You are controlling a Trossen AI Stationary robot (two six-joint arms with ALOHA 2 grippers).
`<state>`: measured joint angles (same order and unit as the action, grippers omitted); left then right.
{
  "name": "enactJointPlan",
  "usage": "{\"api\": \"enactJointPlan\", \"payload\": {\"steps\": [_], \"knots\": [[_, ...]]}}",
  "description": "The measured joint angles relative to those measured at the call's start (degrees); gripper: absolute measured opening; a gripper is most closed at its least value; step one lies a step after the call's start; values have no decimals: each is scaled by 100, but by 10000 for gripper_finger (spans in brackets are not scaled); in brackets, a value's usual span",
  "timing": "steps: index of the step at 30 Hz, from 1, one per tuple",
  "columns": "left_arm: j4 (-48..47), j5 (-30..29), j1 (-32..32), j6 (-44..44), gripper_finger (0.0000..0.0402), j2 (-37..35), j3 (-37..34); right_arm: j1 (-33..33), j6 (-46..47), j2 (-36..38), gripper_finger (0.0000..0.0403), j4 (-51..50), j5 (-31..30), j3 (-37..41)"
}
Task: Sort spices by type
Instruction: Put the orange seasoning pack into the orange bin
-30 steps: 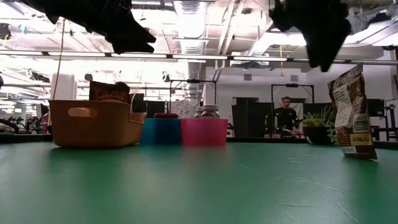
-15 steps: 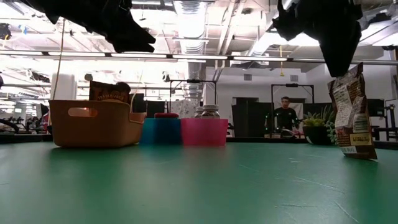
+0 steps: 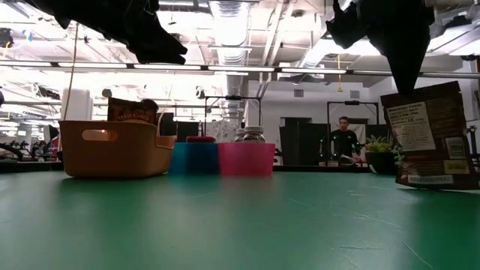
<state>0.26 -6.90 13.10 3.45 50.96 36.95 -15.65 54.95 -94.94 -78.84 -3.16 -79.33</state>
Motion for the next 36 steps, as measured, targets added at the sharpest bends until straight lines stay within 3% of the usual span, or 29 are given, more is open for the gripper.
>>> {"api": "enactJointPlan", "payload": {"steps": [7, 15, 18, 23, 27, 30, 36], "knots": [[1, 0, 0, 1, 251, 0, 0, -6, -193, 0, 31, 1, -2, 0], [5, 37, 0, 42, 251, 0, -4, -8, -622, 0, 12, -17, -4, -32], [45, 351, 0, 183, 251, 41, -4, -2, -778, 0, 14, -2, -25, -114], [743, 1423, -53, 83, 251, 397, -4, 26, -1047, 0, 14, -1, -272, -241], [1202, 1585, -225, 109, 251, 833, -4, 49, -1042, 0, 16, -40, -297, -306], [1319, 1580, -285, 189, 251, 1092, -4, 40, -981, 0, 30, -85, -295, -363], [1391, 1561, -291, 227, 251, 1213, -4, -139, -734, 0, 95, -274, -295, -365]]}}
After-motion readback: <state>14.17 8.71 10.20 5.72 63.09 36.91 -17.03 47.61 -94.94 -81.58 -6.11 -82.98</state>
